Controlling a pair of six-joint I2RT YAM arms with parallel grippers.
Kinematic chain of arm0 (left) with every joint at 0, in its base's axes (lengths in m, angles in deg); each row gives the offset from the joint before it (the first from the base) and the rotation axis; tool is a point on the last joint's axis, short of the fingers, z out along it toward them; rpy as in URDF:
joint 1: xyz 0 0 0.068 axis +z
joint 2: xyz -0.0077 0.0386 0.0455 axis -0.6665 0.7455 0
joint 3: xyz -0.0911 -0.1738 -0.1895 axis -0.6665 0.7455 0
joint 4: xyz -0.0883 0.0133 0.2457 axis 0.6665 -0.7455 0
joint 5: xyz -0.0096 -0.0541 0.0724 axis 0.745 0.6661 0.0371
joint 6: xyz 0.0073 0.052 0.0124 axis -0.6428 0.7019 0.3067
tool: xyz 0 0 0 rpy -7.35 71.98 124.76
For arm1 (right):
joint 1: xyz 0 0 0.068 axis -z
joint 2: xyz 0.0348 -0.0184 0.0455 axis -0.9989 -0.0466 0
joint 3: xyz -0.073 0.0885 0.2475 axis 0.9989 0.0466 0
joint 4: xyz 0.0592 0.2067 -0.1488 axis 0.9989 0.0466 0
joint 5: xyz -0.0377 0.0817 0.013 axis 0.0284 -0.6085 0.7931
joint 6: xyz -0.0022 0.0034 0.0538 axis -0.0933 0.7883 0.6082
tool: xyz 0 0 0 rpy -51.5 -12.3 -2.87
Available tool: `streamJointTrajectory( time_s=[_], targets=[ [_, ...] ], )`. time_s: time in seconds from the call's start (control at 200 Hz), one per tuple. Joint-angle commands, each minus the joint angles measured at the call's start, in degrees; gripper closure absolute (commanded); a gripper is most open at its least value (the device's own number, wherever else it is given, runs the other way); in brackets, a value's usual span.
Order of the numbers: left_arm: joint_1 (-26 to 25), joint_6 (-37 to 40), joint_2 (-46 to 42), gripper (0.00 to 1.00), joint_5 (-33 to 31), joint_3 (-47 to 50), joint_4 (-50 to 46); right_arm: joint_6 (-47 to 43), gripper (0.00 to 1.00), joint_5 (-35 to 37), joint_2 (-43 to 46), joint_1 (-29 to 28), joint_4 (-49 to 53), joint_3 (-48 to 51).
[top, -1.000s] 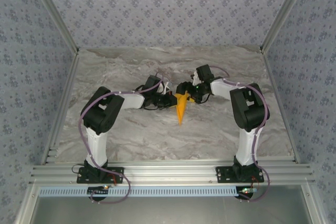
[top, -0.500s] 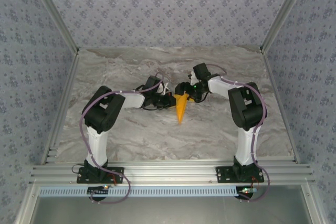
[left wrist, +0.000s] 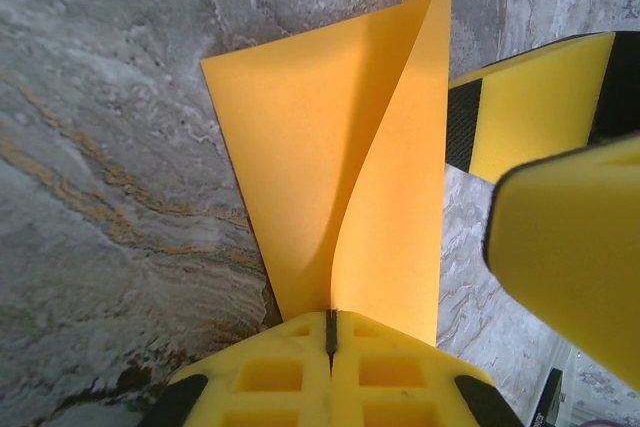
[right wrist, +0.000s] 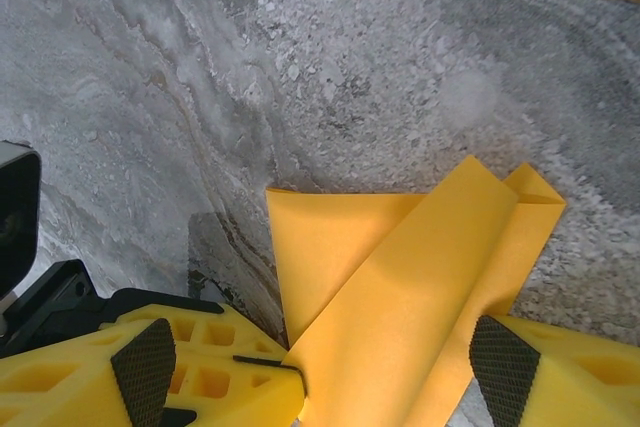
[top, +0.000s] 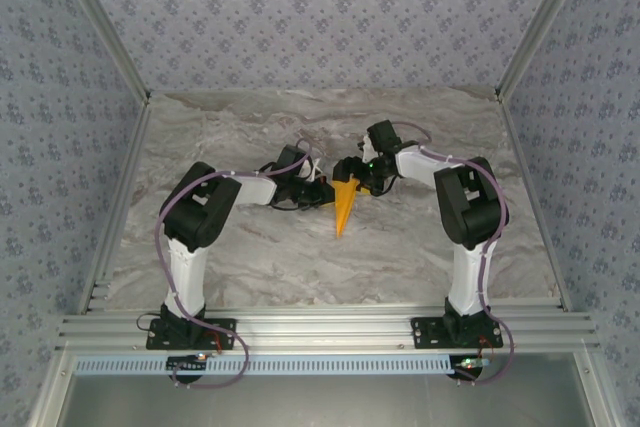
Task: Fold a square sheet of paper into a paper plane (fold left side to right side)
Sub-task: Fold the wing for the fifth time at the center of the table.
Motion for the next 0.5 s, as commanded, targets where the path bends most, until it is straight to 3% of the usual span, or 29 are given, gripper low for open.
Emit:
streamJointTrajectory(
  time_s=[0.0,0.245,0.33,0.495],
  targets=[
    [0.3,0.8,1.6,1.0,-1.0,0.5,-0.3,-1.3,0.16,0.5,1.4,0.3,-0.3,2.1],
    [0.3,0.9,2.1,1.0,-1.3,0.8,-0.5,-1.9,0.2,3.7,7.2,1.7,1.6,3.7],
    [0.2,1.1,2.2,1.0,-1.3,0.6,-0.9,-1.6,0.32,2.4,7.5,1.5,1.0,4.7],
    [0.2,1.4,2.2,1.0,-1.6,0.5,-1.5,-0.2,0.66,-2.1,7.8,0.9,-4.1,8.4]
  ],
)
